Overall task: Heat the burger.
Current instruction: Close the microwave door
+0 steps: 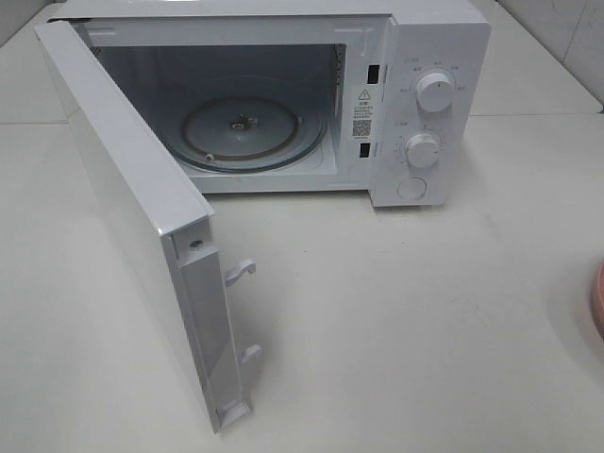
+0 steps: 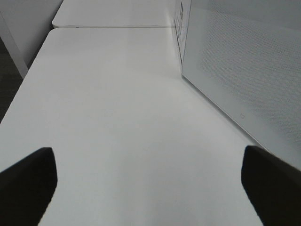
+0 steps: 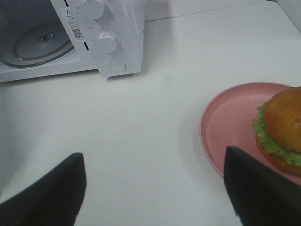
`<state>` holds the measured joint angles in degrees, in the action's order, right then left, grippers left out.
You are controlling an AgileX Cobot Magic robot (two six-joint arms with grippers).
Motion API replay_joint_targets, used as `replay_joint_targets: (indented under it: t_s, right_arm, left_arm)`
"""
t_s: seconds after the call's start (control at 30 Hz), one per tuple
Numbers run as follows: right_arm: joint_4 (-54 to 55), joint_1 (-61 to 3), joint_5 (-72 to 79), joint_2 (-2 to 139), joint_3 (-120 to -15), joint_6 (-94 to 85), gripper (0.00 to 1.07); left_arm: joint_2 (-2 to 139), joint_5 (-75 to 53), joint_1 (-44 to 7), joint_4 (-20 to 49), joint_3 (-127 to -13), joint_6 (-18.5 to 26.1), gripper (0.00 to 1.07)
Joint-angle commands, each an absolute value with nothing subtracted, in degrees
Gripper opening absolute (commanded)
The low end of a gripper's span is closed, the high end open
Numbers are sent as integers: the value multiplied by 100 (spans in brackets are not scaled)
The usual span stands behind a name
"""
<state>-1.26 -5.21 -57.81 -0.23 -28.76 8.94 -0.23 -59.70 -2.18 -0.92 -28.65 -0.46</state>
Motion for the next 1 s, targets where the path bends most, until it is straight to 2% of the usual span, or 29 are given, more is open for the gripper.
replay_joint_targets:
  t_s: [0.03, 0.13, 0.2, 0.23, 0.27, 0.3, 0.33, 0.37, 0.4, 0.43, 0.47, 0.5, 0.53, 0.57, 0.6, 0.83, 1.0]
  right_arm:
    - [-126, -476, -5735, -189, -2859, 837, 76]
    - [-126, -476, -5735, -189, -2859, 837, 76]
    - [-126, -476, -5735, -189, -2859, 837, 76]
    - [-126, -476, -5735, -189, -2859, 837, 76]
    - [-126, -476, -5735, -189, -2859, 837, 76]
    - [-126, -476, -5735, -189, -2859, 837, 76]
    - [-126, -476, -5735, -189, -2859, 837, 76]
    - [-126, -476, -5735, -189, -2859, 837, 76]
    - [-126, -476, -5735, -189, -2859, 837, 76]
    - [-126, -481, -5735, -189, -2859, 837, 76]
    - [-126, -487, -5735, -189, -2859, 837, 76]
    - [-126, -487, -5735, -189, -2859, 837, 76]
    - [-126, -487, -5735, -189, -2859, 837, 76]
    - [-126, -487, -5735, -189, -2859, 837, 76]
    - [-126, -487, -5735, -189, -2859, 837, 76]
    - [-126, -487, -5735, -189, -2859, 837, 76]
    - [-126, -487, -5735, -189, -2859, 837, 76]
  left_arm:
    - [-143, -5775, -183, -103, -2956, -69, 103]
    - [-138, -5351, -183, -155, -3014, -69, 99]
    - [-11, -4847, -183, -223, -3014, -69, 87]
    - [-11, -4847, -183, -223, -3014, -69, 87]
    - [155, -4595, -183, -218, -3014, -109, 73]
    - [155, -4595, -183, -218, -3014, -109, 73]
    - [229, -4503, -183, -183, -3014, -138, 66]
    - [418, -4309, -183, -160, -3014, -241, 49]
    - [418, -4309, -183, -160, -3014, -241, 49]
    - [653, -4062, -183, -149, -3008, -286, 31]
    - [779, -3925, -183, -143, -3002, -286, 22]
    - [779, -3925, -183, -143, -3002, -286, 22]
    - [1020, -3655, -183, -143, -3002, -286, 8]
    - [1020, -3655, -183, -143, -3002, -286, 8]
    - [1266, -3426, -183, -143, -3002, -286, 0]
    - [2057, -2257, -183, -172, -2722, -286, 0]
    - [2756, -430, -183, -172, -2057, -286, 0]
